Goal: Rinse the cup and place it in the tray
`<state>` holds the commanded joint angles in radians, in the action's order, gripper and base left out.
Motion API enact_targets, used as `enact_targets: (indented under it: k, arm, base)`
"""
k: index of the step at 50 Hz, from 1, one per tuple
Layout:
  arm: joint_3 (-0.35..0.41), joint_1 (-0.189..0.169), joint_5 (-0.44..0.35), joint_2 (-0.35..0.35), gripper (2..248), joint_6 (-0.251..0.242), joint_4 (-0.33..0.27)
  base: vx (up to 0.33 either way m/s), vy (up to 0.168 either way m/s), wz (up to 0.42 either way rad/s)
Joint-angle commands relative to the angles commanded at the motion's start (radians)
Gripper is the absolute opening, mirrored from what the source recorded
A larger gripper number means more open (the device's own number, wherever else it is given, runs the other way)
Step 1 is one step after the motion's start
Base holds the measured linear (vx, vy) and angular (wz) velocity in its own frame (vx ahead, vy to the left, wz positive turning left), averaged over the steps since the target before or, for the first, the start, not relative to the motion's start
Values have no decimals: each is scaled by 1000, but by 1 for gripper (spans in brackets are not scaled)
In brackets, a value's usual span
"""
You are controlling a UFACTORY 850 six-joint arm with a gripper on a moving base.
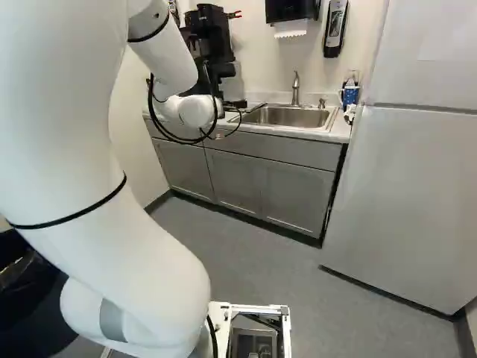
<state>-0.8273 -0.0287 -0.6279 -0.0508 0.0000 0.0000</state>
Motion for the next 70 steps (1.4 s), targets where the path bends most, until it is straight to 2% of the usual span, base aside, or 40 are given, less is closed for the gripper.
enact_targets:
  k: [70]
  arm:
    - [-156,1,133,-6,247,0,0]
  base:
    - [0,0,0]
